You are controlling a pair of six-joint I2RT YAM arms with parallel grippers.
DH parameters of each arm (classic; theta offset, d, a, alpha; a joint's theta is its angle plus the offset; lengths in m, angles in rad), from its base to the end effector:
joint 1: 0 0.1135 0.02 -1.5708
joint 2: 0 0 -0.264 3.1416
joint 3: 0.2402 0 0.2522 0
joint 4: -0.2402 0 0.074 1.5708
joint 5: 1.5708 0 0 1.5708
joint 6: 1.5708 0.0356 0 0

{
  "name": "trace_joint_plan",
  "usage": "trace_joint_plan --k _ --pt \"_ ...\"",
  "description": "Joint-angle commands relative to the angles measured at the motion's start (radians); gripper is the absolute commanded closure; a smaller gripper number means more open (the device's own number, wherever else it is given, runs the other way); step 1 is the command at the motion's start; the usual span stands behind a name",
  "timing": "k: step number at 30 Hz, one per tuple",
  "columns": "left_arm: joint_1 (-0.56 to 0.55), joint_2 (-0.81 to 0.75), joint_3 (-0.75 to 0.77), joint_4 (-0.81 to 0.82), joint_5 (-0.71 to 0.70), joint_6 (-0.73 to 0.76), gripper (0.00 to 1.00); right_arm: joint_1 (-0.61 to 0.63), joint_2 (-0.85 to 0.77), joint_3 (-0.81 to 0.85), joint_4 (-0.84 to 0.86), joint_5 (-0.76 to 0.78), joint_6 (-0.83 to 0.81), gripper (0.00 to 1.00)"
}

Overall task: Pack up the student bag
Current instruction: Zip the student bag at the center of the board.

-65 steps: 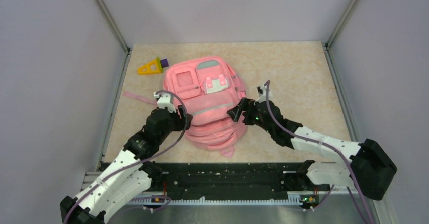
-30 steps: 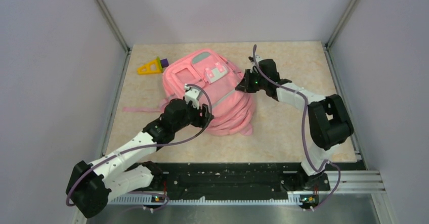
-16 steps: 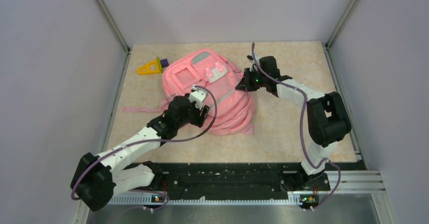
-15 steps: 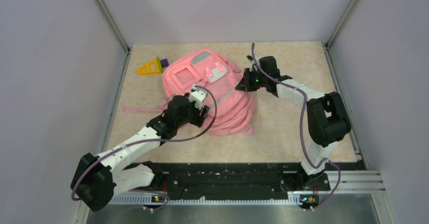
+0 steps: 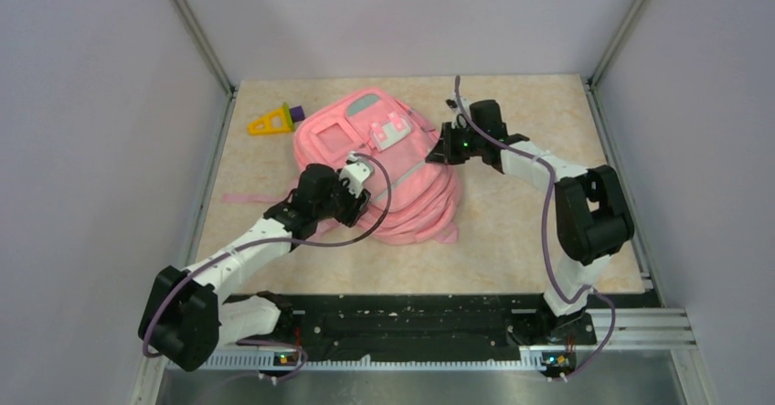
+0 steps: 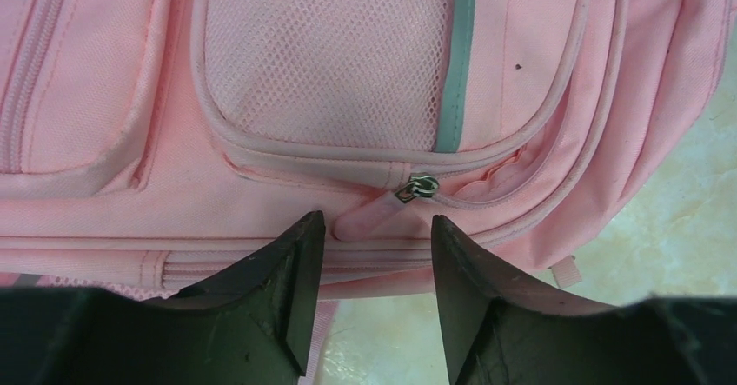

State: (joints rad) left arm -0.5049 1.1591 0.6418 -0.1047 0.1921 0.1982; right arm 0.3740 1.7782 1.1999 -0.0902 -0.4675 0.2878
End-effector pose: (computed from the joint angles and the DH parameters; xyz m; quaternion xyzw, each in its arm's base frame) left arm 0.2116 -0.1247 0.2230 0.3460 0.8162 -0.1538 0.4363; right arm 0.3621 0.1594 0.2226 -0.1386 0.8703 0.3349 0.3334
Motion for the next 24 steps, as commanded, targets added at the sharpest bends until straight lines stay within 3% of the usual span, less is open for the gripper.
trace_joint_plan --k 1,4,13,20,24 --pt "0.03 0.02 0.048 0.006 0.063 0.023 0.52 -0.026 0.021 0.032 -0.011 -0.013 -0.046 1.0" --pt "0.031 0.041 0.063 -0.011 0.068 0.025 0.59 -0.027 0.025 0.028 -0.011 -0.019 -0.048 1.0" --pt "0.032 0.134 0.133 -0.087 0.149 0.035 0.62 -0.027 0.032 0.031 -0.009 -0.046 -0.046 1.0" --pt "0.027 0.163 0.149 -0.107 0.16 0.002 0.97 -0.027 0.031 0.025 -0.014 -0.048 -0.049 1.0" --pt "0.001 0.142 0.147 -0.123 0.139 -0.032 1.0 -0.027 0.027 0.01 0.002 -0.038 -0.029 1.0"
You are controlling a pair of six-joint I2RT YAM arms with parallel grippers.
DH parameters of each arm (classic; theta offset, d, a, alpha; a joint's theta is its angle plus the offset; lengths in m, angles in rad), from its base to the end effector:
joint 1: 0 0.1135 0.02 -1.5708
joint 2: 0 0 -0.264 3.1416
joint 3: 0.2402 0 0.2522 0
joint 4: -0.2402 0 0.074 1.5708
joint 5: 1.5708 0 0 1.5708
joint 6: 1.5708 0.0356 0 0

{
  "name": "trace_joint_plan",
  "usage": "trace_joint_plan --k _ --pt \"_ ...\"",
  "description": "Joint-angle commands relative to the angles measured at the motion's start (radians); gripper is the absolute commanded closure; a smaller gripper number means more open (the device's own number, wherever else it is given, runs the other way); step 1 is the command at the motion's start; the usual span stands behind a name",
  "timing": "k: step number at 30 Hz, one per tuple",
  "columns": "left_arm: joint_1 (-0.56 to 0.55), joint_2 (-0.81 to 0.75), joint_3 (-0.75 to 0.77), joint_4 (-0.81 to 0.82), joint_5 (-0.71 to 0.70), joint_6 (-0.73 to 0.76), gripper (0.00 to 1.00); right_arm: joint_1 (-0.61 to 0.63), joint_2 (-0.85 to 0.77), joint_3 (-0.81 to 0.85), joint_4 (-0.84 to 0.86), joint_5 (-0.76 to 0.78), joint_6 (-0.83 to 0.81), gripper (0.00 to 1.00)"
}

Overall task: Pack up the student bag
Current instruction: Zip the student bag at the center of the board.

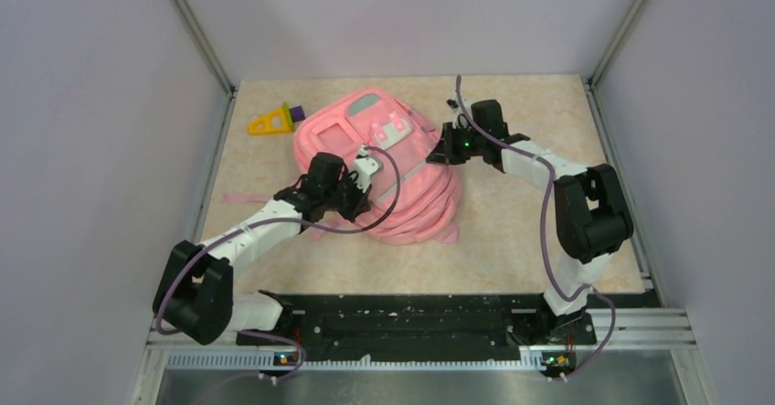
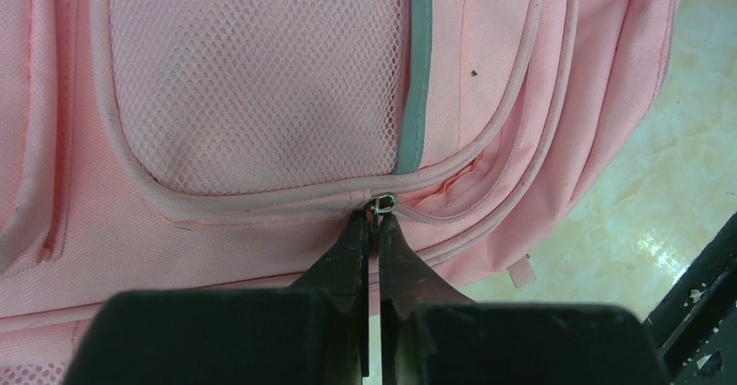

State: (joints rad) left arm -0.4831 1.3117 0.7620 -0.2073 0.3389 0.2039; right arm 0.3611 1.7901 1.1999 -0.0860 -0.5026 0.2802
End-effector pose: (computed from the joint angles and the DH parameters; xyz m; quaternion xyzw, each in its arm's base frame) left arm 0.2343 -0.1363 0.2180 0.3677 0.8298 -0.2076 0.3648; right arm 0.3648 0.1561 0.2189 -0.1428 0.8682 0.3448 0.3269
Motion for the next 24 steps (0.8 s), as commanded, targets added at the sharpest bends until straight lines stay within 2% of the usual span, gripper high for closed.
trace_joint_plan --k 1,10,14,20,24 --pt "-0.03 -0.015 0.027 -0.028 -0.019 -0.05 1.0 -0.014 0.011 0.001 0.009 0.006 -0.01 1.0" --pt "-0.105 -0.057 0.014 -0.128 -0.074 -0.242 1.0 -0.013 -0.045 -0.099 0.15 0.146 0.143 1.0" --pt "-0.14 -0.077 -0.004 -0.136 -0.056 -0.34 1.0 -0.014 -0.077 -0.168 0.241 0.185 0.23 1.0" --pt "-0.256 -0.028 0.028 -0.11 -0.067 -0.446 1.0 -0.012 -0.113 -0.225 0.305 0.234 0.281 1.0" --pt "-0.323 0.034 0.054 -0.01 -0.083 -0.548 1.0 0.001 -0.141 -0.265 0.347 0.275 0.304 1.0"
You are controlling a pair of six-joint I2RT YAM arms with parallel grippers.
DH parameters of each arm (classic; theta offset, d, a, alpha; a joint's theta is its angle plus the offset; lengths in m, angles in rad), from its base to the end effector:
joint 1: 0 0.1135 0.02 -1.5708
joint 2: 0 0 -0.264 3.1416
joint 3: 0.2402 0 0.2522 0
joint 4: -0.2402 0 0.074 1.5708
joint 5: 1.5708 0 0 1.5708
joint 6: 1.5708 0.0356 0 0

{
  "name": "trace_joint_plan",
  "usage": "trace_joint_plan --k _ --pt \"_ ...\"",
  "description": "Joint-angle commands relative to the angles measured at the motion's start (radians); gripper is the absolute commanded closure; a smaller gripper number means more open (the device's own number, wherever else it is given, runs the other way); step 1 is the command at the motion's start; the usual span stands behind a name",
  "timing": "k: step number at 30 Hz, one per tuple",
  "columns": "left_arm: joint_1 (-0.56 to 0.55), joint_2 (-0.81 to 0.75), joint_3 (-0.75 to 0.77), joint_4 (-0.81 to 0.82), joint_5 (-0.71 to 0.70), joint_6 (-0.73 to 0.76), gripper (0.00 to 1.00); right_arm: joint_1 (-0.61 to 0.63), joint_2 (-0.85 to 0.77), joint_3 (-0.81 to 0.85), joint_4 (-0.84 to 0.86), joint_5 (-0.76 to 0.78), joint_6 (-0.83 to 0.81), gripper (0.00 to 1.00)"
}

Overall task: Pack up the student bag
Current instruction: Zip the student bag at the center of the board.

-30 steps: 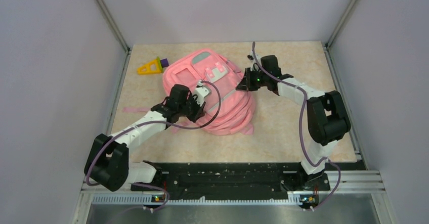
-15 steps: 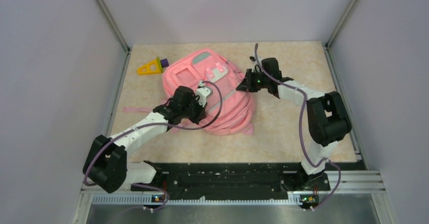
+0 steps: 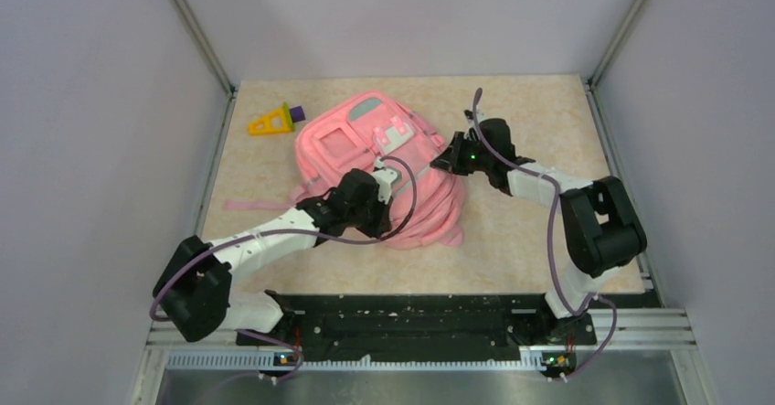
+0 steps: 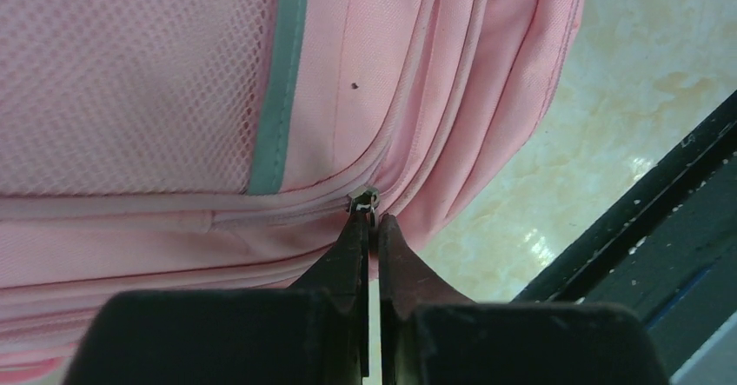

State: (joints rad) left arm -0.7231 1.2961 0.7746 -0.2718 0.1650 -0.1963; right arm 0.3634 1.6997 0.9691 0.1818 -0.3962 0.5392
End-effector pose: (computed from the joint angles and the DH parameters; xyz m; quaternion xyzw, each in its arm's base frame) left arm 0.1965 -0.1812 0.2198 0.2703 0.8823 -0.2359 0.3047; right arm 0.3387 0.1435 0.2008 -0.0208 0.8603 0.3636 0.3566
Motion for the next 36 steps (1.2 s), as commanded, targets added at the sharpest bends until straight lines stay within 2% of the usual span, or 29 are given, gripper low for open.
trace_joint_plan --k 1,7,11,12,13,16,18,20,24,27,32,36 --pt "-0.094 0.065 0.045 0.092 0.075 -0.184 1.0 0.003 -0.057 -0.044 0.089 0.178 0.051 1.0" --pt "-0.138 0.15 0.035 0.38 0.057 -0.396 1.0 0.039 -0.085 -0.095 0.128 0.237 0.065 1.0" --pt "-0.141 0.167 0.051 0.354 -0.02 -0.425 1.0 0.041 -0.114 -0.093 0.08 0.254 0.033 1.0" --pt "-0.141 0.152 0.047 0.336 -0.05 -0.422 0.95 0.041 -0.127 -0.086 0.052 0.264 0.016 0.96" --pt "-0.14 0.129 0.042 0.317 -0.083 -0.418 0.86 0.04 -0.141 -0.079 0.025 0.277 -0.002 0.88" --pt "-0.139 0.048 0.024 0.236 -0.194 -0.41 0.53 0.04 -0.202 -0.067 -0.058 0.312 -0.063 0.56" --pt "-0.138 -0.008 0.011 0.188 -0.259 -0.414 0.42 0.041 -0.254 -0.068 -0.114 0.344 -0.097 0.41" --pt "-0.134 -0.06 -0.003 0.155 -0.305 -0.416 0.36 0.04 -0.313 -0.082 -0.162 0.355 -0.123 0.35" --pt "-0.097 -0.137 -0.022 0.105 -0.35 -0.435 0.32 0.054 -0.435 -0.137 -0.242 0.347 -0.143 0.33" --pt "-0.034 -0.168 -0.048 0.108 -0.339 -0.459 0.32 0.107 -0.514 -0.167 -0.296 0.371 -0.136 0.33" --pt "0.032 -0.168 -0.081 0.193 -0.286 -0.5 0.32 0.283 -0.594 -0.214 -0.32 0.452 -0.07 0.39" --pt "0.056 -0.126 -0.091 0.278 -0.258 -0.525 0.32 0.456 -0.577 -0.219 -0.349 0.57 -0.002 0.4"
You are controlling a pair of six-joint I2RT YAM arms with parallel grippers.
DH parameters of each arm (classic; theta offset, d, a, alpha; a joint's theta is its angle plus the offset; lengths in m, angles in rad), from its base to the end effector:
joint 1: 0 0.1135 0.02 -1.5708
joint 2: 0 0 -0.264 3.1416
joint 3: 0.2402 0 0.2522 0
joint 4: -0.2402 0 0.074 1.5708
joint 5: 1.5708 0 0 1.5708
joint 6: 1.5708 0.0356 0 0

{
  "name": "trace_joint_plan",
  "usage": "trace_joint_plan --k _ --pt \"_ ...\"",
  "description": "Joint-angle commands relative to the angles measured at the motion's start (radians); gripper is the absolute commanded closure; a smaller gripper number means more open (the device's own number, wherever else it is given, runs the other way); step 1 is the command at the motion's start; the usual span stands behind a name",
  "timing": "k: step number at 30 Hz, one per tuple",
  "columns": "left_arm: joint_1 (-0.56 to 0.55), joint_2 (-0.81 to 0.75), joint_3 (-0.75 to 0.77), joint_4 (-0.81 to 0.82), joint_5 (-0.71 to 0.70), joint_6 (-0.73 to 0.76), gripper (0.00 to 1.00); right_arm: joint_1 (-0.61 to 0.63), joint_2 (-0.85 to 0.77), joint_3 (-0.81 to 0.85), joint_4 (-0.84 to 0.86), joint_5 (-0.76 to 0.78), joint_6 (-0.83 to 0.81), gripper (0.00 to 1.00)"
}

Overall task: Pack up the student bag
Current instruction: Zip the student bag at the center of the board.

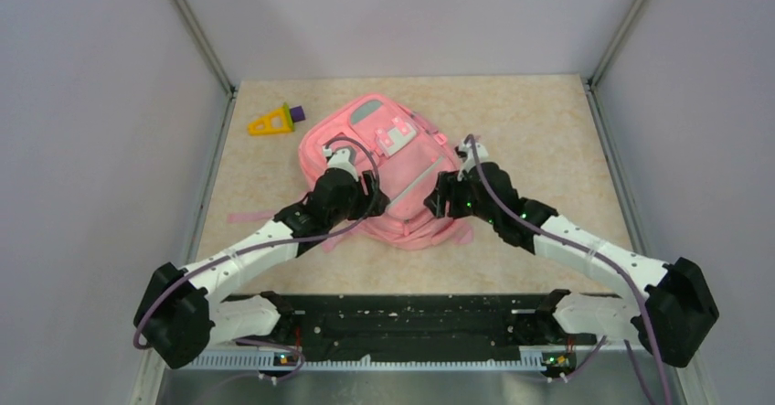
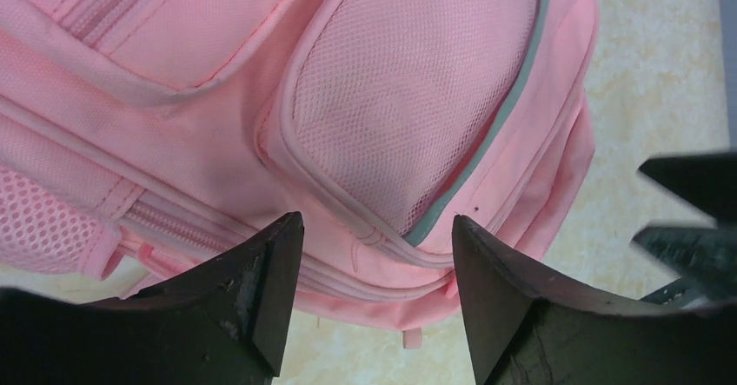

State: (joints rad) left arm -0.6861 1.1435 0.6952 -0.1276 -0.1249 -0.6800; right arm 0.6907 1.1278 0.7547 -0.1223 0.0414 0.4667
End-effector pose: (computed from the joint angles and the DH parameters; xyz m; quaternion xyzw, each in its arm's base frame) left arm 0.1955 -0.1543 0.2421 -0.0271 0.8772 -0.2581 0.4040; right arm 0.1961 0.1602 0.2665 -0.0854 0.8545 0.2652 0.4384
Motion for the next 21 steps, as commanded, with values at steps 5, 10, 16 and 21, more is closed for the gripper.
trace_joint_plan --k 5,10,16,21 --pt "0.031 0.056 -0.026 0.185 0.027 -0.06 0.32 0.291 0.064 0.01 -0.077 0.236 0.118 0.46" --pt "0.037 0.087 -0.037 0.196 0.01 -0.065 0.4 0.346 0.145 0.032 -0.035 0.257 0.133 0.49" --pt "0.037 0.105 -0.037 0.178 -0.002 -0.06 0.53 0.376 0.252 0.1 -0.022 0.324 0.107 0.51" --pt "0.037 0.134 -0.036 0.182 0.001 -0.06 0.57 0.38 0.329 0.146 -0.001 0.352 0.082 0.56"
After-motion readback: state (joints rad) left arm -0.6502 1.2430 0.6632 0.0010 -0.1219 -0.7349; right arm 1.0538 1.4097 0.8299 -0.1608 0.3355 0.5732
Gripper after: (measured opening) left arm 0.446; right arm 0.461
